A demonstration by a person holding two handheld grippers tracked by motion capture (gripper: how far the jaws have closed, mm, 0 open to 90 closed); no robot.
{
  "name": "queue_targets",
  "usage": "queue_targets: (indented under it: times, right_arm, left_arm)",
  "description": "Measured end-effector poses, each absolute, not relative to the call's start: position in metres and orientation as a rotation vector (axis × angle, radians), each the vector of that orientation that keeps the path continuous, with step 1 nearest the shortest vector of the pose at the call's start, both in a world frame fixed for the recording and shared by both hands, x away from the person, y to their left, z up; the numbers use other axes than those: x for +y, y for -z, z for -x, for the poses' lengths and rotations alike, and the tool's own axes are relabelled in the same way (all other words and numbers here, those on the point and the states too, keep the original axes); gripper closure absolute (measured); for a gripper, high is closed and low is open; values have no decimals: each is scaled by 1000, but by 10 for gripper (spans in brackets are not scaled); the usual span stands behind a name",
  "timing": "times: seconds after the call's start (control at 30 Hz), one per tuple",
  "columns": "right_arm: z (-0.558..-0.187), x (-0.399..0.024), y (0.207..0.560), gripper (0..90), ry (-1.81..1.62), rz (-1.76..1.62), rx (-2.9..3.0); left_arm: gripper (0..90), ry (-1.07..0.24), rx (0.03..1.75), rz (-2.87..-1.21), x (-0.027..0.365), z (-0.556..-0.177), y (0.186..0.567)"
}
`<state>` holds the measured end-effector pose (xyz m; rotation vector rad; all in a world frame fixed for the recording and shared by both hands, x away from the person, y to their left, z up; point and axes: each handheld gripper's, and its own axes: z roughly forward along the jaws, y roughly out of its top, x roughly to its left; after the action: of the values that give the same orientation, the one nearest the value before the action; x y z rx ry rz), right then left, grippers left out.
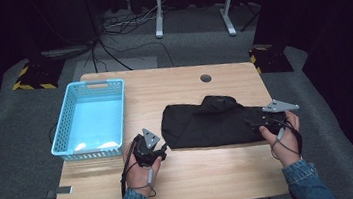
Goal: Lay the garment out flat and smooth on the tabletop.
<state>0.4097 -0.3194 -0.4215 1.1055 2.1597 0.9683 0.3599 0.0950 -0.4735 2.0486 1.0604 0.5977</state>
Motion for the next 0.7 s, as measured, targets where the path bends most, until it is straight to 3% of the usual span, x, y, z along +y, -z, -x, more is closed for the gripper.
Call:
queue_targets:
  times: [0.53,0.7]
  right_arm:
    - [-430,-273,412,304,-998,-989,2247]
    - [-438,-256,415,256,-987,-947,2278]
  left_arm:
    - [390,-602,1092,-2035,108,-350,474]
    - [390,-606,1096,-2035,111,-348,473]
